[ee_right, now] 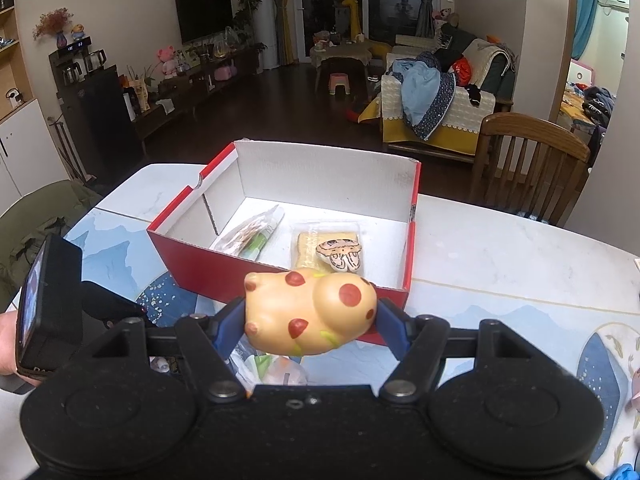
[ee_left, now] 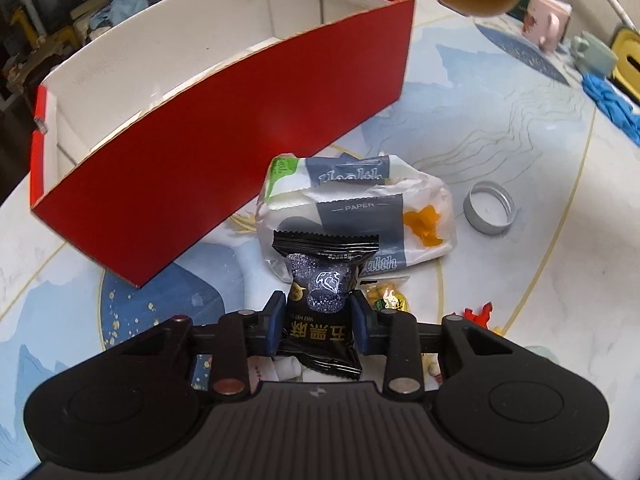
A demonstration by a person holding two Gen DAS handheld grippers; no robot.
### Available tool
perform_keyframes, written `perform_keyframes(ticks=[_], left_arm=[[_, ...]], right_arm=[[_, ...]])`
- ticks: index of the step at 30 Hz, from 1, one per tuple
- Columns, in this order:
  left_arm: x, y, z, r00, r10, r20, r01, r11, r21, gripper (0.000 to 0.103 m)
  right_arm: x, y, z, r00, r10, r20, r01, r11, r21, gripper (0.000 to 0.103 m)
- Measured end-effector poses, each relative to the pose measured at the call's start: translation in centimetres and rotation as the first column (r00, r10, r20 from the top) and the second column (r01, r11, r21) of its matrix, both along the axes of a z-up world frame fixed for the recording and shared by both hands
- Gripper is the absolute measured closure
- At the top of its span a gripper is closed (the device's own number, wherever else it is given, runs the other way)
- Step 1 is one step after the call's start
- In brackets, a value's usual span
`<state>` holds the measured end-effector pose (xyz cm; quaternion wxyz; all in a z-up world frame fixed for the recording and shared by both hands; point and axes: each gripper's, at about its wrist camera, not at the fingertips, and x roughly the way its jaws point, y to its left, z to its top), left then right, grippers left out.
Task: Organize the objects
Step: 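Lift and carry the snack packet and yellow toy with both tools into the red box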
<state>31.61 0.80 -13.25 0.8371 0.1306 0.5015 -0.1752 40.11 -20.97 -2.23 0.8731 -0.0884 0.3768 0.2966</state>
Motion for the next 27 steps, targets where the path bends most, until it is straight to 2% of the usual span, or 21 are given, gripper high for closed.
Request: perform_keyframes(ticks=[4, 8, 13, 18, 23, 27], left_arm=[[-0.2, 1.0, 0.6, 0.996, 0.082, 0.03, -0.08, 0.995, -0.054, 0.072], [-0.7, 2.5, 2.7, 0.982, 0.176, 0.066, -0.166, 0.977, -0.132, 0.072], [-1.3, 3.4, 6.3, 0.971, 0.209, 0.112, -0.183, 0.961, -0.208, 0.072], [-0.6, 4.0, 9.5, 0.956, 0.26, 0.133, -0.213, 0.932, -0.292, 0.072], [1.0, 4.1, 11.7, 0.946, 0.279, 0.165, -0.22, 0.927, -0.304, 0.072], [2.7, 4.0, 12.9, 0.939, 0.289, 0.187, -0.232, 0.933, -0.276, 0.072]], right_arm=[[-0.1, 0.2, 0.1, 1.0, 0.007, 0.006, -0.007, 1.0, -0.002, 0.034], [0.0, 0.1, 0.5, 1.0, 0.013, 0.016, -0.013, 1.0, -0.001, 0.034], [0.4, 0.1, 0.8, 1.0, 0.011, 0.022, -0.012, 1.0, 0.002, 0.034], [0.9, 0.7, 1.3, 0.999, 0.022, 0.036, -0.022, 1.0, 0.007, 0.034], [1.6, 1.5, 1.6, 0.998, 0.037, 0.056, -0.038, 0.999, 0.003, 0.034], [2.9, 2.4, 1.7, 0.997, 0.034, 0.069, -0.035, 0.999, 0.001, 0.034]])
